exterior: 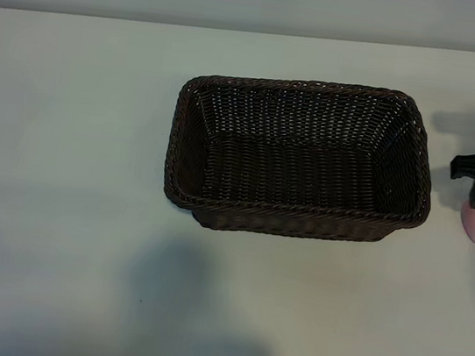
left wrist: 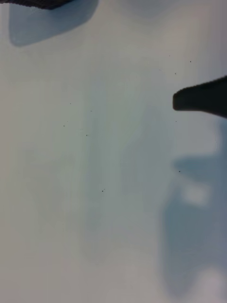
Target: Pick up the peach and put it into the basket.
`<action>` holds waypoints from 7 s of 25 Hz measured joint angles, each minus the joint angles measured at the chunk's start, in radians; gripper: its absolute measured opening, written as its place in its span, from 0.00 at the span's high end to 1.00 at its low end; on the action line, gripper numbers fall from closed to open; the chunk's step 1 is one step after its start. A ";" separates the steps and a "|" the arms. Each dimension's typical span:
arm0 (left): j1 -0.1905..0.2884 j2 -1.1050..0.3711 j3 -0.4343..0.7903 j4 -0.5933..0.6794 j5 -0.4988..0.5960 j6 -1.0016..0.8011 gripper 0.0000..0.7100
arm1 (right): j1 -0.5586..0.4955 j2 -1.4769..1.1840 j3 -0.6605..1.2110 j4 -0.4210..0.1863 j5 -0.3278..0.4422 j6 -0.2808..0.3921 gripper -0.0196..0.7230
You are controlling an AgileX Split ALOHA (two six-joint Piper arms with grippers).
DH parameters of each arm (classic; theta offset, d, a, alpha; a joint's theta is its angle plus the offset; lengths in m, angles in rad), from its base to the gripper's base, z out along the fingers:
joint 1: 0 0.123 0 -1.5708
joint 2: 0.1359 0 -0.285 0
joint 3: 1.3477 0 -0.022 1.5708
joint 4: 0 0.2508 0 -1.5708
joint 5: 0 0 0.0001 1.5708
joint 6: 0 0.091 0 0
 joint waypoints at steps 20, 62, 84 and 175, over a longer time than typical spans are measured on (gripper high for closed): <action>-0.001 0.000 0.000 0.000 0.001 0.000 0.30 | -0.012 0.085 0.000 -0.025 0.003 0.001 0.91; -0.001 0.000 0.000 0.000 0.002 0.000 0.30 | 0.399 -0.298 -0.205 0.121 0.213 -0.111 0.92; -0.001 0.000 0.000 0.000 0.003 0.000 0.30 | 0.453 0.082 -0.319 0.113 0.132 -0.123 0.92; -0.001 0.000 0.000 0.000 0.003 0.000 0.30 | -0.231 -0.055 -0.488 0.043 0.337 -0.125 0.18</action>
